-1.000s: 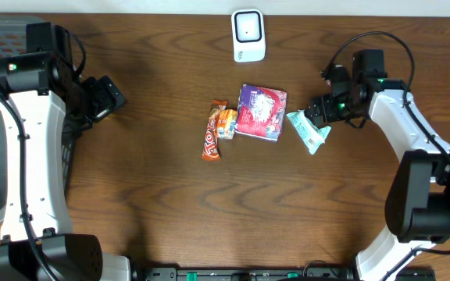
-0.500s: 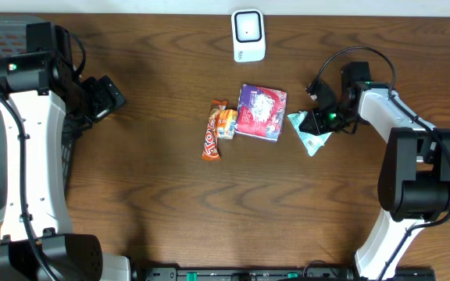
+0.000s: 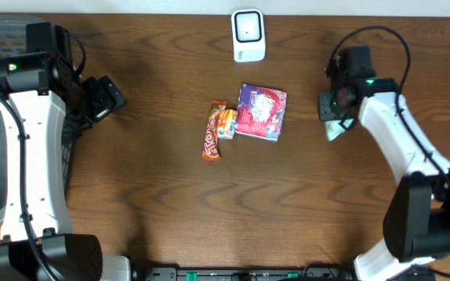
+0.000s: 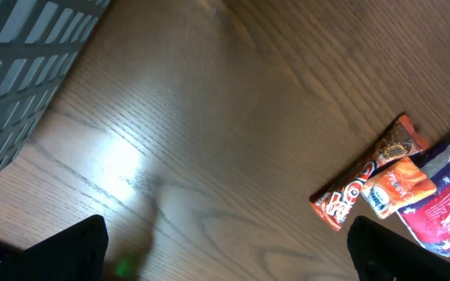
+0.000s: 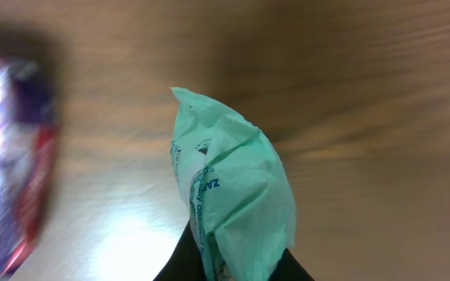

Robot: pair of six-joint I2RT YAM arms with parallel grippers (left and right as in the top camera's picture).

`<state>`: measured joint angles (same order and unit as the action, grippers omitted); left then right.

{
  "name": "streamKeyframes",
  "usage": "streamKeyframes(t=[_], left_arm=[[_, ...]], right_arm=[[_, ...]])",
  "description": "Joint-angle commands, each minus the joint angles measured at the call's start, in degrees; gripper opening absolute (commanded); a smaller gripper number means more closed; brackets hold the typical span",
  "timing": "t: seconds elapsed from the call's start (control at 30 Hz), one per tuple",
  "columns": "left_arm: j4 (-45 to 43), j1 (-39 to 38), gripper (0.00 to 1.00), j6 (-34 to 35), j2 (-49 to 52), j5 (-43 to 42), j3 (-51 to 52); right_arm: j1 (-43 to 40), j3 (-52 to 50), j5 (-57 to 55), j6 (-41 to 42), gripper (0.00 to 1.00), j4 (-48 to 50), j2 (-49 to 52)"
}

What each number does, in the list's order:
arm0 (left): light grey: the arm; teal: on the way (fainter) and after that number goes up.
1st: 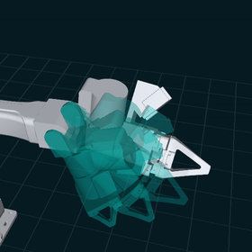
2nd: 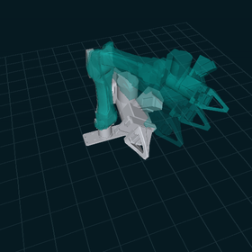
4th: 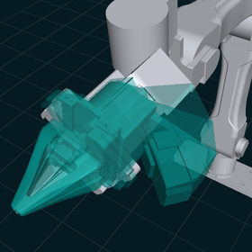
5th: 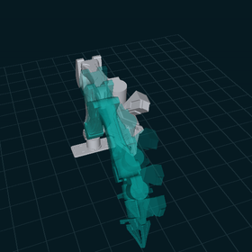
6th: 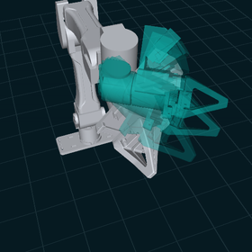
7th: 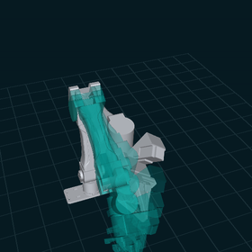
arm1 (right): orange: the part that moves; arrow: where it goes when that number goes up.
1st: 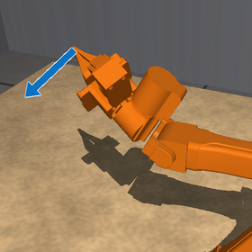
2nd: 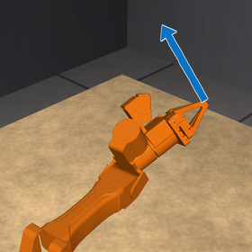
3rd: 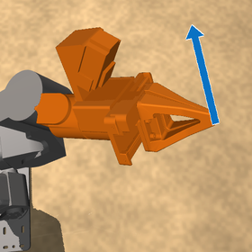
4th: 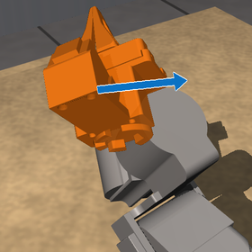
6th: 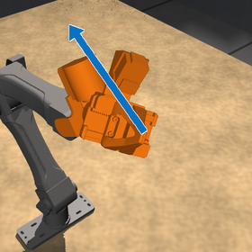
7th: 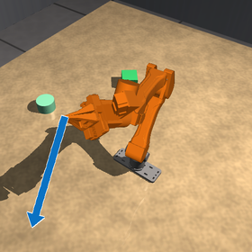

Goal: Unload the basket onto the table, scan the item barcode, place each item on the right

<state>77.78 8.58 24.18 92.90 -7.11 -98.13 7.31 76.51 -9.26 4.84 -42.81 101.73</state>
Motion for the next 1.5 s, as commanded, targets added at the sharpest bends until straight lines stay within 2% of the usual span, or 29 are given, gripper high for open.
streamKeyframes(t=[0.0,0.17,0.23,0.3,0.47,0.53,0.57,0.67,0.77,0.87,1.0,1.13,1.17,1.2,1.23,1.3,1.4,1.47], left_arm=[[0.20,0.09,0.98,0.07,0.35,0.74,0.31],[0.20,0.09,0.98,0.07,0.35,0.74,0.31],[0.20,0.09,0.98,0.07,0.35,0.74,0.31],[0.20,0.09,0.98,0.07,0.35,0.74,0.31],[0.20,0.09,0.98,0.07,0.35,0.74,0.31],[0.20,0.09,0.98,0.07,0.35,0.74,0.31],[0.20,0.09,0.98,0.07,0.35,0.74,0.31],[0.20,0.09,0.98,0.07,0.35,0.74,0.31],[0.20,0.09,0.98,0.07,0.35,0.74,0.31],[0.20,0.09,0.98,0.07,0.35,0.74,0.31],[0.20,0.09,0.98,0.07,0.35,0.74,0.31],[0.20,0.09,0.98,0.07,0.35,0.74,0.31],[0.20,0.09,0.98,0.07,0.35,0.74,0.31],[0.20,0.09,0.98,0.07,0.35,0.74,0.31],[0.20,0.09,0.98,0.07,0.35,0.74,0.31],[0.20,0.09,0.98,0.07,0.35,0.74,0.31],[0.20,0.09,0.98,0.07,0.35,0.74,0.31],[0.20,0.09,0.98,0.07,0.35,0.74,0.31]], right_arm=[[5.18,0.02,-30.32,9.81,0.01,0.63,1.22],[9.46,-0.55,-33.57,9.94,0.02,1.64,10.45],[10.99,-0.55,-32.22,9.97,0.08,1.64,13.14],[12.52,-0.55,-30.10,9.97,0.21,1.75,14.99],[15.52,-0.07,-23.10,11.69,0.43,2.25,14.93],[16.11,1.73,-21.44,12.55,0.66,1.64,13.53],[16.09,2.67,-20.72,12.52,0.71,1.05,12.87],[15.06,7.06,-18.82,12.48,0.71,-2.84,10.34],[13.22,12.35,-15.13,10.45,0.81,-7.41,7.85],[10.45,17.27,-6.54,4.85,0.83,-12.85,6.08],[6.78,18.21,4.15,0.90,0.84,-18.34,5.51],[4.31,16.26,12.90,0.44,0.99,-22.51,5.81],[4.13,15.54,13.35,0.46,0.98,-22.62,5.81],[4.00,14.34,13.49,0.44,0.90,-22.56,5.81],[4.02,12.92,13.35,0.46,0.85,-22.29,5.81],[3.91,10.32,13.22,1.25,0.84,-20.85,5.81],[2.71,6.14,13.27,6.69,0.85,-17.14,5.88],[1.20,4.11,13.49,9.53,0.79,-14.58,5.97]])
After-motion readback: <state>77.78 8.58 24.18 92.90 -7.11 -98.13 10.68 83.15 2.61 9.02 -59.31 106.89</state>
